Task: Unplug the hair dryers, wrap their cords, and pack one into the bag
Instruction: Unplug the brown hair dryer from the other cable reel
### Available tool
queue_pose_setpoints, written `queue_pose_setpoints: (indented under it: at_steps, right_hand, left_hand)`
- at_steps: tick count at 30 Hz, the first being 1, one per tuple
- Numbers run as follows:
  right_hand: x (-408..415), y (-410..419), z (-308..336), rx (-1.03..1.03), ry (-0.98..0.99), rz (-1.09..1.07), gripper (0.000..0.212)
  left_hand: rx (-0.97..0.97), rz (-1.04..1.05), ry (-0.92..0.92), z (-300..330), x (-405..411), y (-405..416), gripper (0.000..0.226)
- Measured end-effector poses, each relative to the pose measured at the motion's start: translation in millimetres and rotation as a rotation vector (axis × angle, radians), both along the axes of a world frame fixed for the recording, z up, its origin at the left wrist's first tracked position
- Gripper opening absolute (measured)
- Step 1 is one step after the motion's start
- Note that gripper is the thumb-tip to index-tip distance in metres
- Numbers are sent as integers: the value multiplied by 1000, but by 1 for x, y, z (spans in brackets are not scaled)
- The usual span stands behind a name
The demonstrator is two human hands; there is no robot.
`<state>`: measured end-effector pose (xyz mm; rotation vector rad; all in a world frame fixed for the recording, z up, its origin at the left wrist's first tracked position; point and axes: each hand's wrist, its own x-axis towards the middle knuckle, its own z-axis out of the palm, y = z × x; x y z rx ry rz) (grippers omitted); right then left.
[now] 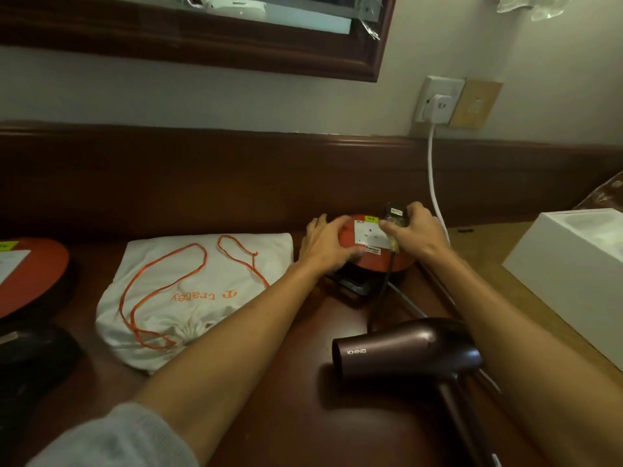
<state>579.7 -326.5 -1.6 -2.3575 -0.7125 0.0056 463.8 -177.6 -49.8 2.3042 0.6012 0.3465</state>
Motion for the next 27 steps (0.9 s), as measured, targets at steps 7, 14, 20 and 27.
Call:
queue_pose_setpoints:
  at_steps: [7, 14, 20, 27]
  right_hand:
    - [-56, 19, 8, -106, -82, 383, 52]
    - [-109, 47, -8, -438, -126, 503, 38]
    - [-132, 31, -11, -413, -177, 465, 28]
    - [-149, -85, 2, -64, -206, 143, 14]
  left_hand:
    - [-363, 298, -329, 9, -89, -15, 34]
    - [-302, 246, -291, 20, -164, -43, 24]
    - [-191, 79, -147, 15, -184, -79, 33]
    - [-186, -194, 61, -11, -171, -102, 77]
